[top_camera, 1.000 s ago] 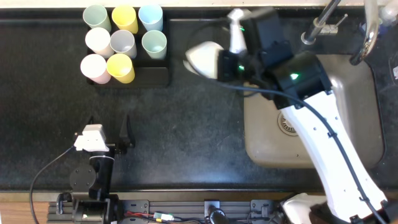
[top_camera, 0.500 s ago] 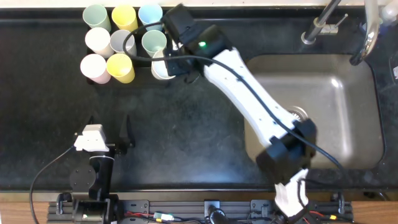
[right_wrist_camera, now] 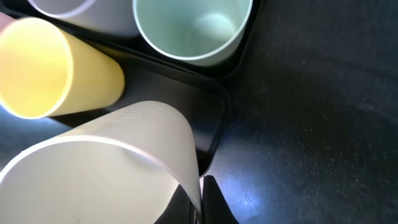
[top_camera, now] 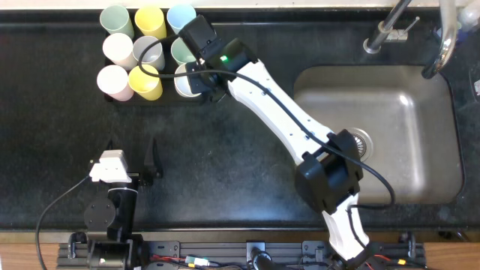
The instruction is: Store Cups
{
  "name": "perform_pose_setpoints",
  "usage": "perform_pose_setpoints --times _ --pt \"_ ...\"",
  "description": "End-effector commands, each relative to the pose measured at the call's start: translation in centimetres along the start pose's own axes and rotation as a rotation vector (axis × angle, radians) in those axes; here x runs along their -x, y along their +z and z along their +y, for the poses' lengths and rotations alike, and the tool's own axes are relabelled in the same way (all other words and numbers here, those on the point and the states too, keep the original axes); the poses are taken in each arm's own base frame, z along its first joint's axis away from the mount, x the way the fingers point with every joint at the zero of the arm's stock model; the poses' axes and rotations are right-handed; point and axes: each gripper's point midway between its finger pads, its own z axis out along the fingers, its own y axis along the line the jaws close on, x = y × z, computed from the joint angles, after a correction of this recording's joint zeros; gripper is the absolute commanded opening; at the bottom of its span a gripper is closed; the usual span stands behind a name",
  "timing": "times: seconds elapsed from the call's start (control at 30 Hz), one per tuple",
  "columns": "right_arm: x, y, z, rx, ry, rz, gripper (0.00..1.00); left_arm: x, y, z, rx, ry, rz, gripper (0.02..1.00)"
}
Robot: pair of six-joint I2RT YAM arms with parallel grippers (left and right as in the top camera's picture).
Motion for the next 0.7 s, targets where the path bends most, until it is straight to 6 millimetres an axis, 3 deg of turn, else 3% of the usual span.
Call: perform_pose_setpoints --times 0.03,0.23,0.43,0.7 --pt "0.8 0.7 0.4 -0.003 0.014 -0.023 0.042 0.0 0.0 0.1 0.004 0.011 0.0 1.0" --pt "1.3 1.1 0.3 -0.01 0.013 -0.043 0.042 0.0 0.0 0.1 0.004 0.012 0.0 0.998" --pt "0.5 2.8 0.1 -0.022 0.012 -0.012 0.042 0.0 0.0 0.1 0.004 0.011 0.0 1.0" --pt "0.2 3.2 0.6 -0.019 0.002 -0.008 0.042 0.0 0.0 0.1 0.004 0.011 0.0 1.0"
